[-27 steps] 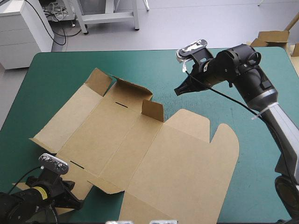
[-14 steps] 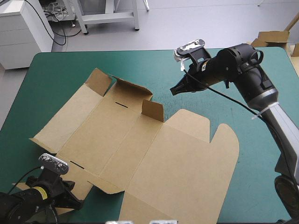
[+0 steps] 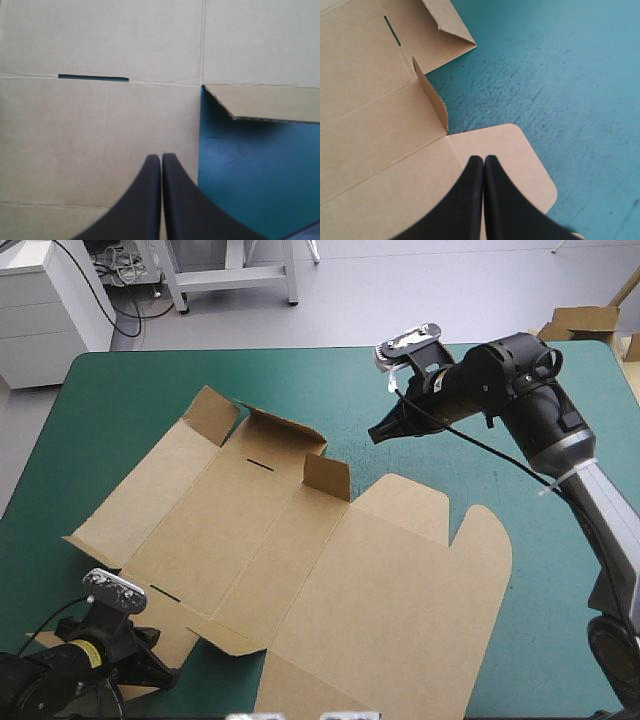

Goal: Fold the box

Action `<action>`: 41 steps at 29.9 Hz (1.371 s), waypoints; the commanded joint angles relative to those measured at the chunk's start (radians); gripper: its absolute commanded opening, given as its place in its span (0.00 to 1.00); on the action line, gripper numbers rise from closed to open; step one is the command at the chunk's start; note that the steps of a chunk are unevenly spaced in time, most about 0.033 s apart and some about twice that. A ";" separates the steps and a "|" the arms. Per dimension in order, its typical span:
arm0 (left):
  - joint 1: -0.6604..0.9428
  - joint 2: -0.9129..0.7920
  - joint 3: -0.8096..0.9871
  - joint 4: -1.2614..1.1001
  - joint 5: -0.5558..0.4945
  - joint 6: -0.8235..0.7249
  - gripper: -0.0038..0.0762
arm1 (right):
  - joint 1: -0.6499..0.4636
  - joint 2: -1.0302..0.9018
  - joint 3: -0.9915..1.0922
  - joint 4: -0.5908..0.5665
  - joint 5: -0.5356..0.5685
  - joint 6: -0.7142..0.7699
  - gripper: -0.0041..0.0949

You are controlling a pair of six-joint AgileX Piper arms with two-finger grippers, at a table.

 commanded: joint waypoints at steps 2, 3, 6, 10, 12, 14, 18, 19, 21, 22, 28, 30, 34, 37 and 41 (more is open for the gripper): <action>-0.005 0.004 -0.025 -0.005 -0.040 -0.006 0.04 | 0.001 -0.040 -0.033 -0.012 -0.039 0.002 0.12; -0.005 0.004 -0.025 -0.005 -0.040 -0.006 0.04 | 0.001 -0.040 -0.033 -0.012 -0.039 0.004 0.16; -0.005 0.004 -0.025 -0.005 -0.040 -0.006 0.04 | 0.001 -0.040 -0.033 -0.012 -0.039 0.053 0.32; -0.005 0.004 -0.025 -0.005 -0.040 -0.006 0.04 | 0.001 -0.040 -0.033 -0.012 -0.039 0.057 0.47; -0.005 0.004 -0.025 -0.005 -0.040 -0.006 0.04 | 0.001 -0.040 -0.033 -0.012 -0.039 0.057 0.54; -0.005 0.004 -0.025 -0.005 -0.040 -0.006 0.04 | 0.001 -0.040 -0.033 -0.012 -0.039 0.057 0.60; -0.005 0.004 -0.025 -0.005 -0.040 -0.006 0.04 | 0.001 -0.040 -0.033 -0.012 -0.039 0.061 0.67; -0.005 0.004 -0.025 -0.005 -0.040 -0.006 0.04 | 0.001 -0.040 -0.033 -0.012 -0.039 0.061 0.66; -0.005 0.004 -0.025 -0.005 -0.040 -0.006 0.04 | 0.001 -0.040 -0.033 -0.005 -0.039 0.061 0.66; -0.005 0.004 -0.025 -0.005 -0.040 -0.006 0.04 | 0.001 -0.040 -0.033 0.002 -0.041 0.063 0.65; -0.005 0.004 -0.025 -0.005 -0.041 -0.006 0.04 | 0.001 -0.040 -0.033 0.054 -0.093 -0.009 0.65; -0.005 0.004 -0.025 -0.005 -0.041 -0.006 0.04 | 0.001 -0.036 -0.033 0.066 -0.126 -0.010 0.65; -0.005 0.004 -0.025 -0.005 -0.041 -0.006 0.04 | 0.001 -0.003 -0.033 0.117 -0.148 -0.060 0.65; -0.005 0.004 -0.025 -0.005 -0.041 -0.006 0.04 | 0.001 0.051 -0.033 0.173 -0.147 -0.116 0.65; -0.005 0.004 -0.025 -0.005 -0.041 -0.006 0.04 | 0.001 0.121 -0.033 0.223 -0.160 -0.196 0.65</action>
